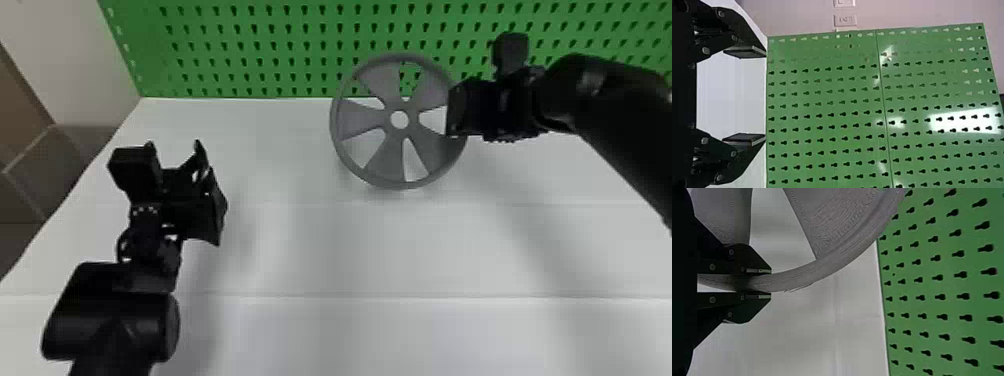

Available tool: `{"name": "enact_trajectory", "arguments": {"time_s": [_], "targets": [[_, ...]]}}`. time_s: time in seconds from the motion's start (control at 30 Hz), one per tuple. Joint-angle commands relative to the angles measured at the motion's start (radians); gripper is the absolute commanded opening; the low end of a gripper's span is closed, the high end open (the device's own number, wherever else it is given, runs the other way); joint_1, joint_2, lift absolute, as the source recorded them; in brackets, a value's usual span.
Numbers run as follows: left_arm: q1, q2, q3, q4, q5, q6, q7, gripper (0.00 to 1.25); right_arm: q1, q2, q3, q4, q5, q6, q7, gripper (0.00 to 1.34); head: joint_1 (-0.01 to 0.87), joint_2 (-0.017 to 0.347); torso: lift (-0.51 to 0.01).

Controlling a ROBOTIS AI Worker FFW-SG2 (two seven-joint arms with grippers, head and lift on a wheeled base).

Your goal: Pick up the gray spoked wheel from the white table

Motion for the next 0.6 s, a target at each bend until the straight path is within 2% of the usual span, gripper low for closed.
{"name": "enact_trajectory", "arguments": {"time_s": [0.0, 0.33, 0.5, 0.57], "targets": [[0.001, 0.001, 0.002, -0.001, 0.002, 0.0, 0.0, 0.76, 0.007, 0.009, -0.031, -0.008, 0.093, -0.07, 0.026, 0.26, 0.779, 0.074, -0.079], [0.004, 0.001, 0.006, -0.004, 0.003, 0.0, 0.0, 0.76, 0.016, 0.019, -0.114, -0.013, 0.133, -0.182, 0.029, 0.26, 0.779, 0.074, -0.079], [0.009, 0.001, 0.011, -0.007, 0.005, 0.0, 0.0, 0.76, 0.042, 0.02, -0.142, -0.054, 0.157, -0.297, 0.038, 0.26, 0.779, 0.074, -0.079], [0.009, 0.001, 0.012, -0.007, 0.005, 0.0, 0.0, 0.76, 0.051, 0.023, -0.178, -0.077, 0.177, -0.307, 0.038, 0.26, 0.779, 0.074, -0.079]]}}
